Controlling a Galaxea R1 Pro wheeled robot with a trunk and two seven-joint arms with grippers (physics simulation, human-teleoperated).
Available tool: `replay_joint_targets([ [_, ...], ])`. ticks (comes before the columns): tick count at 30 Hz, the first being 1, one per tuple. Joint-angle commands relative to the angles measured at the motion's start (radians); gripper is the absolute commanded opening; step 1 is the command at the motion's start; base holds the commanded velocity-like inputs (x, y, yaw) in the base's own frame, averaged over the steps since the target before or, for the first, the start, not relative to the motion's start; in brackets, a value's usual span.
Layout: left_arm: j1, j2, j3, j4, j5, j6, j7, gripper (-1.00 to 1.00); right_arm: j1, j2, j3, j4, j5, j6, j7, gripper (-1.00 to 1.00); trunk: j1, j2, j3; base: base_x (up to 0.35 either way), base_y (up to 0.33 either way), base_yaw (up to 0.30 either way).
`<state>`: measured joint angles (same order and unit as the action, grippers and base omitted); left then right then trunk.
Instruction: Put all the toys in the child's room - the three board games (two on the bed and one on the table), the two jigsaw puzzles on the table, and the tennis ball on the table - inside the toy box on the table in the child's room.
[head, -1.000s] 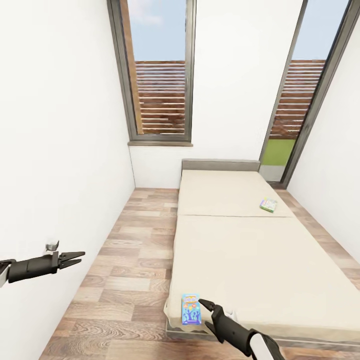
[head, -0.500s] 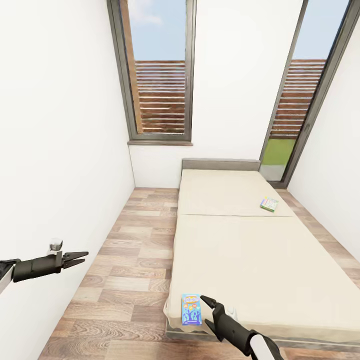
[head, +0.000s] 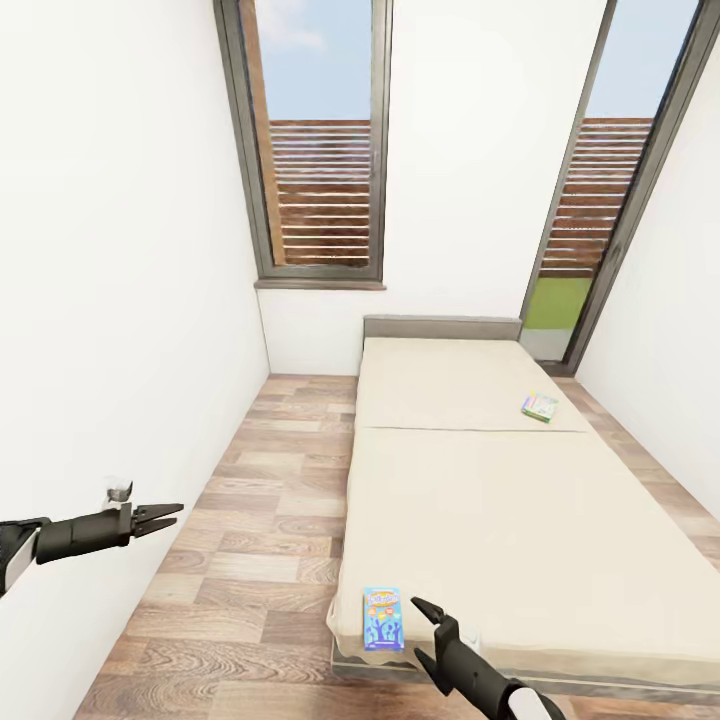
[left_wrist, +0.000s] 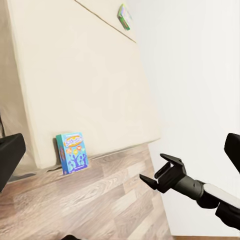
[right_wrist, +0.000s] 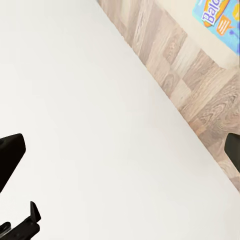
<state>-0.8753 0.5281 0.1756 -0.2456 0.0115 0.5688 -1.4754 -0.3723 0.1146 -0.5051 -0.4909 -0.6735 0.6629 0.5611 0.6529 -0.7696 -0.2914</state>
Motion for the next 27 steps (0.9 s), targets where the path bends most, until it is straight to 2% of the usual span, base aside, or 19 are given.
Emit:
replay_joint_targets([
  [1,-0.001,-0.003,-0.001,0.0,0.001,0.011,-0.003,1.0,-0.001,0.001,-0.007,0.0,0.0,0.007,0.0,1.0,0.004,-0.008,-0.005,0.0,0.0,0.0],
  [4,-0.001,-0.019,-0.001,0.0,0.001,0.011,-0.004,1.0,-0.001,0.002,-0.008,0.003,0.002,0.006,0.0,1.0,0.016,-0.029,-0.014,0.0,0.0,0.0],
  [7,-0.001,-0.056,0.001,-0.001,0.001,0.02,-0.003,1.0,-0.001,0.001,-0.009,0.004,-0.004,-0.006,0.0,1.0,0.027,-0.05,-0.023,0.0,0.0,0.0],
  [16,-0.002,-0.118,0.004,-0.01,0.002,0.052,0.007,1.0,-0.001,0.004,-0.009,0.006,-0.007,-0.017,0.0,1.0,0.062,-0.113,-0.052,0.0,0.0,0.0],
  [22,-0.002,-0.133,0.003,-0.013,-0.005,0.054,0.013,1.0,-0.001,0.008,-0.009,0.006,-0.002,-0.037,-0.006,1.0,0.085,-0.155,-0.07,0.0,0.0,0.0],
  [27,-0.002,-0.136,0.002,-0.013,-0.004,0.053,0.01,1.0,-0.001,0.007,-0.008,0.012,-0.002,-0.098,-0.039,1.0,0.104,-0.19,-0.086,0.0,0.0,0.0],
])
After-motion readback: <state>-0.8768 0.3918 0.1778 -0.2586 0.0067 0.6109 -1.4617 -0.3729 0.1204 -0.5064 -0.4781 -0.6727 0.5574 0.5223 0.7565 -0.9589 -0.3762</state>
